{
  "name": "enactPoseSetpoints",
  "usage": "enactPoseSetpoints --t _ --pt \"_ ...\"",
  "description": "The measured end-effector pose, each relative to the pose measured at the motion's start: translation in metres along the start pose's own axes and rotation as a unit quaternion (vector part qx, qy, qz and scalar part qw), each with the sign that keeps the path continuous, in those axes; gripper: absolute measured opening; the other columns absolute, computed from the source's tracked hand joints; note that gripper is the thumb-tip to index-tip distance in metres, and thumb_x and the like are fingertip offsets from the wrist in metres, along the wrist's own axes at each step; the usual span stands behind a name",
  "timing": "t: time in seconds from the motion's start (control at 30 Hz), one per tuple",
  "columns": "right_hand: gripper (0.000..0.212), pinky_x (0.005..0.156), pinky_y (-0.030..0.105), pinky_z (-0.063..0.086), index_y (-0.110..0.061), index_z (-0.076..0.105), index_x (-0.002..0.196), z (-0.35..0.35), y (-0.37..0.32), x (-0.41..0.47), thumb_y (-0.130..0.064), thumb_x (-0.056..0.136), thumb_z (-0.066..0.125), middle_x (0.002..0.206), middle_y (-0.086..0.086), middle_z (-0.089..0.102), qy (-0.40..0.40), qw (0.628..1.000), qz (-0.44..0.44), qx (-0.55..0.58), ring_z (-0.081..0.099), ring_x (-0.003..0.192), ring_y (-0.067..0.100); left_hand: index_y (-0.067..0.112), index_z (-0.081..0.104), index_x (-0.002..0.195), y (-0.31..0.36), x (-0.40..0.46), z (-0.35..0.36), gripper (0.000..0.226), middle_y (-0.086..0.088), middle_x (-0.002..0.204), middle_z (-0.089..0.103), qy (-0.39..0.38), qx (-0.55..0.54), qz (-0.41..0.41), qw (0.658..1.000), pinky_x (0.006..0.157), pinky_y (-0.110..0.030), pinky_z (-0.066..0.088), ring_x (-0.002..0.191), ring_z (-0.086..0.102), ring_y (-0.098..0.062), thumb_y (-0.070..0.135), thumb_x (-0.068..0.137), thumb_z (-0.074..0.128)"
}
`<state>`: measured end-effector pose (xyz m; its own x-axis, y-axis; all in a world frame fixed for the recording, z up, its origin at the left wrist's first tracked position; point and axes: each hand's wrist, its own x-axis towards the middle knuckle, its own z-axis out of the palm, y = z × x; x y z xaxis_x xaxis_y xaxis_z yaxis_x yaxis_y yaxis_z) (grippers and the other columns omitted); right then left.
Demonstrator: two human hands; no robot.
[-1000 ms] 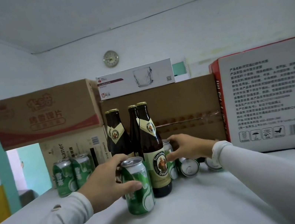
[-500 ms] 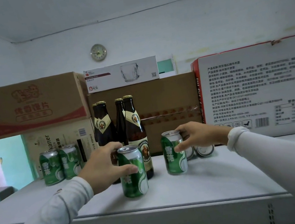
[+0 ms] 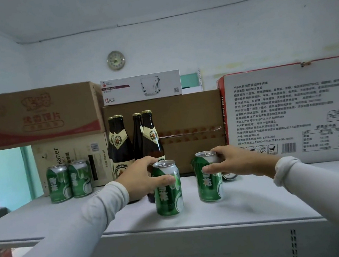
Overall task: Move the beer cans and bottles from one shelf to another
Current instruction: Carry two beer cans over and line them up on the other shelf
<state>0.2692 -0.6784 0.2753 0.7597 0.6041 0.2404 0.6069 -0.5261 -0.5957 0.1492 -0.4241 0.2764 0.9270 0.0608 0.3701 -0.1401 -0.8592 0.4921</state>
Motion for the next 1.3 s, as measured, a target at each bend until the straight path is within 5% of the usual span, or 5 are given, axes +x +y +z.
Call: enactPoseSetpoints --t 0.27,0.57,0.67,0.9,1.3 --pt "0.057 0.073 0.032 0.059 -0.021 0.055 0.101 0.023 -0.017 0.007 -0.056 0.066 0.082 0.095 -0.001 0.065 0.105 0.99 0.08 -0.059 0.063 0.084 0.013 0.022 0.056 0.121 -0.004 0.003 0.007 0.059 0.012 0.107 0.061 0.0 -0.086 0.008 0.996 0.061 -0.006 0.043 0.094 0.056 0.001 0.043 0.071 0.079" --pt "0.048 0.071 0.033 0.056 -0.012 0.066 0.094 -0.008 -0.057 -0.064 -0.049 0.069 0.082 0.087 0.006 0.071 0.191 0.969 0.103 -0.116 0.067 0.082 0.024 0.025 0.063 0.109 0.041 0.004 0.005 0.051 0.013 0.103 0.063 -0.006 -0.08 0.184 0.98 0.081 -0.02 0.046 0.098 0.059 -0.007 0.045 0.067 0.082" --pt "0.031 0.058 0.013 0.048 -0.018 0.068 0.084 -0.039 -0.066 -0.129 -0.043 0.072 0.082 0.078 -0.005 0.068 0.243 0.948 0.135 -0.153 0.065 0.074 0.014 0.031 0.063 0.104 0.085 0.004 0.023 0.042 0.018 0.099 0.064 -0.042 -0.127 0.258 0.957 0.079 -0.016 0.046 0.091 0.059 0.004 0.042 0.068 0.082" --pt "0.061 0.077 0.039 0.053 -0.014 0.064 0.102 -0.085 -0.041 -0.318 -0.058 0.064 0.082 0.092 0.003 0.067 0.351 0.854 0.295 -0.245 0.063 0.083 0.02 0.024 0.066 0.106 0.216 -0.036 0.133 0.059 0.006 0.099 0.069 -0.144 -0.214 0.361 0.896 0.082 -0.035 0.056 0.088 0.065 -0.012 0.055 0.058 0.081" --pt "0.071 0.081 0.031 0.049 -0.02 0.054 0.121 -0.087 0.11 -0.574 -0.059 0.068 0.08 0.104 -0.007 0.06 0.29 0.83 0.428 -0.208 0.06 0.096 0.016 0.02 0.06 0.117 0.364 -0.164 0.384 0.066 0.007 0.104 0.065 -0.288 -0.248 0.342 0.86 0.073 -0.008 0.04 0.094 0.06 -0.008 0.044 0.061 0.086"
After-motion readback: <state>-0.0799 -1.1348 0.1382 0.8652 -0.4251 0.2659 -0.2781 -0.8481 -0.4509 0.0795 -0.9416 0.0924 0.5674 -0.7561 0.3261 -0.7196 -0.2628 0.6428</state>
